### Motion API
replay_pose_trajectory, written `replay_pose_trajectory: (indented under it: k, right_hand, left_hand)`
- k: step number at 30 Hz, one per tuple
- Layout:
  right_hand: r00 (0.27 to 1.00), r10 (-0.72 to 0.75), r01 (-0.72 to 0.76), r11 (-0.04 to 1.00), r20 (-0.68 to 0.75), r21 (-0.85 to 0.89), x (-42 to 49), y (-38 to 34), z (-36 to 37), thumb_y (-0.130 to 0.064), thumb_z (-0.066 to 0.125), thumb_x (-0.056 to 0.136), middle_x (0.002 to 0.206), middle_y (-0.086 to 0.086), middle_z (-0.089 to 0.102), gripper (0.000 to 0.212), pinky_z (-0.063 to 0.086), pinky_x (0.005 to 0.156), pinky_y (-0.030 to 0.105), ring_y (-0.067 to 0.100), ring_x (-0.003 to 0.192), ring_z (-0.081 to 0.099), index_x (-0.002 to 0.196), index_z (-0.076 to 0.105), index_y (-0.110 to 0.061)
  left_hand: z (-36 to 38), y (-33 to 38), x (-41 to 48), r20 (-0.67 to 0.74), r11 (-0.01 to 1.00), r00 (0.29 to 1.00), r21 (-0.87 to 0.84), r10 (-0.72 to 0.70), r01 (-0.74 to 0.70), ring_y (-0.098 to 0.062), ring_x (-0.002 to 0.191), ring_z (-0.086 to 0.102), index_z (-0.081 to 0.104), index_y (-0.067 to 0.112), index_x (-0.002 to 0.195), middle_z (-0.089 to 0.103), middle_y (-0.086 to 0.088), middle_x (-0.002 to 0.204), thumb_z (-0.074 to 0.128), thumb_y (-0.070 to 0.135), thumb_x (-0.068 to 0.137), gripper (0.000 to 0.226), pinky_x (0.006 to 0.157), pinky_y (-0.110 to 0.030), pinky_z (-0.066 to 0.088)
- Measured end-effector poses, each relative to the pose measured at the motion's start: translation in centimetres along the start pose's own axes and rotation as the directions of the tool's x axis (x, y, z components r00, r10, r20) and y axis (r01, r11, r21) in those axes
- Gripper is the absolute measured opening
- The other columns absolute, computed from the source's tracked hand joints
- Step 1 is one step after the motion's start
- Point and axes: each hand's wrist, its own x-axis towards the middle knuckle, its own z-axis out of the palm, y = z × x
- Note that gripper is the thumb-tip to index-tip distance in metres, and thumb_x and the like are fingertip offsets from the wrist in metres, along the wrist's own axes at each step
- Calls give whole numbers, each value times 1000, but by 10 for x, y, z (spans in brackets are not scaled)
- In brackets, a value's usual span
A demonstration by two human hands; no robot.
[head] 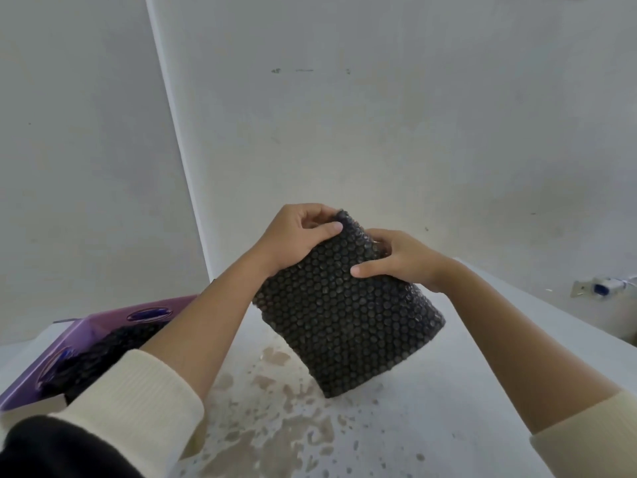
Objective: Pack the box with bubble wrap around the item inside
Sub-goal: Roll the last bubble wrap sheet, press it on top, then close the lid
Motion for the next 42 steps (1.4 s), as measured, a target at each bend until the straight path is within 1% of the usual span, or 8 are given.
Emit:
replay_pose_trajectory:
  k: [9, 14, 17, 20, 25, 32, 37, 42]
  right_hand:
    - [990, 98, -115, 978, -98, -175, -1, 13, -14, -30, 83, 65, 113, -5, 66, 53, 49, 93, 40, 17, 103, 61, 112, 60, -26]
    - [970, 129, -85, 974, -206, 208, -1, 22, -15, -8, 77, 71, 113, 12, 66, 44, 54, 86, 45, 30, 103, 64, 111, 61, -18]
    - [963, 158, -28, 864, -219, 502, 0, 28, -2, -25, 77, 71, 122, 10, 62, 54, 53, 81, 41, 30, 114, 58, 121, 57, -16]
    - [965, 202, -81, 834, -166, 545, 3, 29, 25, -27, 83, 64, 125, 10, 60, 79, 53, 82, 46, 29, 110, 61, 131, 43, -17]
    - [924, 196, 18, 836, -329, 548, 16, -4, 55, 2, 72, 75, 108, 16, 63, 73, 54, 80, 48, 30, 96, 65, 130, 27, -19]
    - [914, 27, 168, 883, -404, 437, 45, -72, 85, -2, 66, 83, 95, 9, 61, 35, 56, 51, 29, 23, 77, 63, 86, 35, -18]
    - [924, -103, 237, 910, -369, 340, 74, -104, 126, -6, 70, 80, 103, 13, 63, 26, 57, 76, 42, 29, 89, 62, 72, 54, -25]
    - [987, -120, 138, 973, -104, 188, 90, -122, 176, -9, 77, 73, 122, 7, 56, 54, 45, 100, 37, 24, 114, 55, 123, 58, -15]
  left_hand:
    - [-19, -2, -10, 37, 998, 997, -17, -67, 68, -7, 127, 45, 35, 30, 142, 46, 13, 139, 59, 11, 89, 61, 110, -28, 32]
    - [-39, -7, -21, 52, 992, 992, 66, -113, 110, -8, 126, 44, 20, 36, 146, 40, 11, 145, 61, 9, 86, 78, 109, -28, 32]
    - [-49, -7, -28, -9, 992, 994, 61, -111, 111, -7, 125, 42, 13, 34, 148, 36, 10, 146, 63, 10, 86, 84, 105, -23, 31]
    - [-60, -10, -37, -58, 991, 990, 32, -126, 128, -8, 128, 39, 6, 37, 148, 30, 9, 151, 64, 10, 85, 91, 104, -23, 32]
    - [-93, -16, -57, -118, 977, 970, -61, -211, 205, -9, 112, 50, -8, 38, 147, 45, 7, 132, 64, 7, 84, 100, 94, -29, 41]
    - [-155, -21, -96, -312, 983, 932, -77, -184, 168, -19, 93, 57, 36, 31, 107, 55, -9, 110, 58, -4, 85, 47, 60, -21, 51]
    - [-198, -20, -119, -464, 982, 877, 71, -124, 176, -18, 105, 56, 64, 25, 96, 60, -5, 119, 60, -5, 84, 32, 91, -26, 47]
    - [-236, -31, -152, -339, 863, 864, 215, -373, 457, -15, 127, 40, 36, 17, 143, 40, 2, 142, 71, 5, 78, 75, 102, -25, 32]
